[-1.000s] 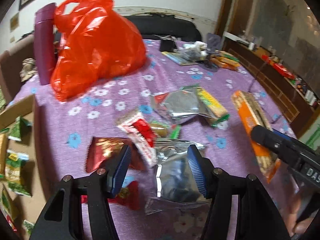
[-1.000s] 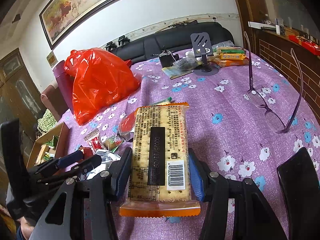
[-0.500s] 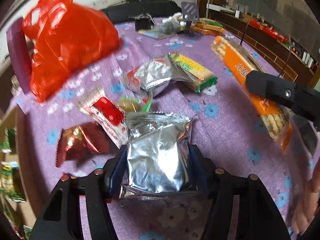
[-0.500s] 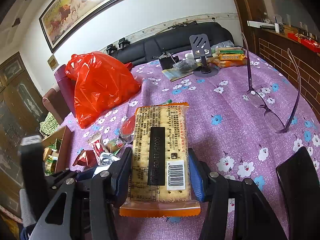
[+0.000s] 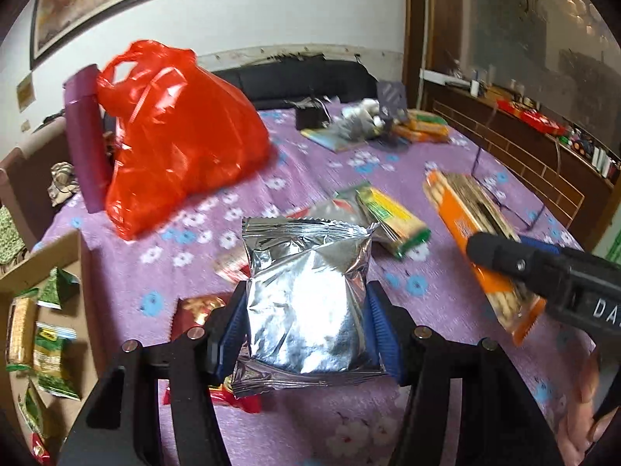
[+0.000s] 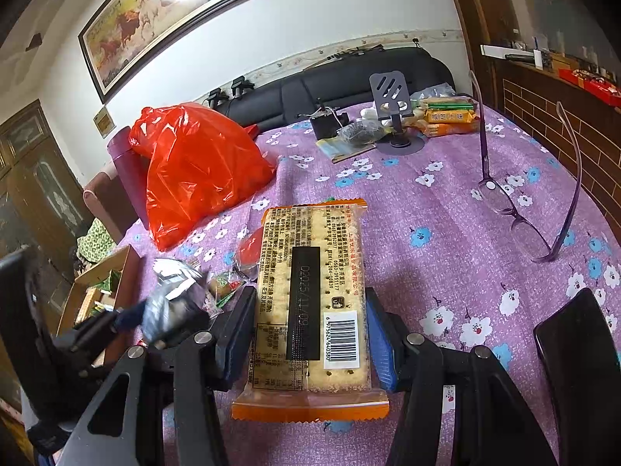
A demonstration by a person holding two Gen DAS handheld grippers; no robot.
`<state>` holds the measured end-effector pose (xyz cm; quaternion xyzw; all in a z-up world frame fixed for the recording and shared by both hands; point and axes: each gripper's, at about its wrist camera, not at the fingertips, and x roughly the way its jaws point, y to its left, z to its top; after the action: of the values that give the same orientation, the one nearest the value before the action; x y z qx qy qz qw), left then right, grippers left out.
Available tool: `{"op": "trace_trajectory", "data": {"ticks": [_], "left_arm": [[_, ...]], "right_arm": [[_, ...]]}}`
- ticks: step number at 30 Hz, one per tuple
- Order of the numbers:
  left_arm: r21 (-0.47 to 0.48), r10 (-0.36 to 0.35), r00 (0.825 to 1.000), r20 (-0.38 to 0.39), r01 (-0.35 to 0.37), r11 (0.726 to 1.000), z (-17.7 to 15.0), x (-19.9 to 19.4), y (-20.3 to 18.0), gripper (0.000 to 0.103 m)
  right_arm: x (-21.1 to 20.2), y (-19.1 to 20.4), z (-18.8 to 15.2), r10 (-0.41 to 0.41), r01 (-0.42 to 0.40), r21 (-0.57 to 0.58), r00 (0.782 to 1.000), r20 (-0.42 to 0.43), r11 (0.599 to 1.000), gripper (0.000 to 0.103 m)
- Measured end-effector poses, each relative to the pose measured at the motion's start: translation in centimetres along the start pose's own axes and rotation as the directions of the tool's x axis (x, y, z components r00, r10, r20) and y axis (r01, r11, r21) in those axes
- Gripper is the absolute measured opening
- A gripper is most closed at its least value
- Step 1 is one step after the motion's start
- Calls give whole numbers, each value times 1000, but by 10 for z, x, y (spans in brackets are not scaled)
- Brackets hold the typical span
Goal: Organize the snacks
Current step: 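Carry the silver foil bag and cracker pack over the cardboard box with both grippers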
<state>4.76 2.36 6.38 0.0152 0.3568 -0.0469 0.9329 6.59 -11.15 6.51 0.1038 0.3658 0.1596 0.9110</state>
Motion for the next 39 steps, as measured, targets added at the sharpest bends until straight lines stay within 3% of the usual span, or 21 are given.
{"op": "trace_trajectory", "data": {"ticks": [5,14,19,26,32,39], "left_arm": [[-2,24,1000,16,-24,1000,3,2,1,58],[-89,-12,999,33,15,996,7,-21,21,58],[-120,22,998,63,-15,993,3,-49,42,58],[-214,109,991,80,-90,973,-5,-81,99,58],[-301,186,981,55,-161,940,-22,-98,155,58],[-370,247,969,-18,-236,899,-53,-104,205,58]], "right_arm": [[1,4,0,2,-2,-18,1000,-2,1000,57],[-5,10,-1,13,-12,-43,1000,23,999,57],[-4,21,0,48,-48,-39,999,-12,998,57],[-9,68,-1,134,-139,-94,989,-56,986,57],[0,126,-5,226,-244,-158,966,-125,957,58],[22,200,-26,323,-375,-213,915,-243,902,58]]}}
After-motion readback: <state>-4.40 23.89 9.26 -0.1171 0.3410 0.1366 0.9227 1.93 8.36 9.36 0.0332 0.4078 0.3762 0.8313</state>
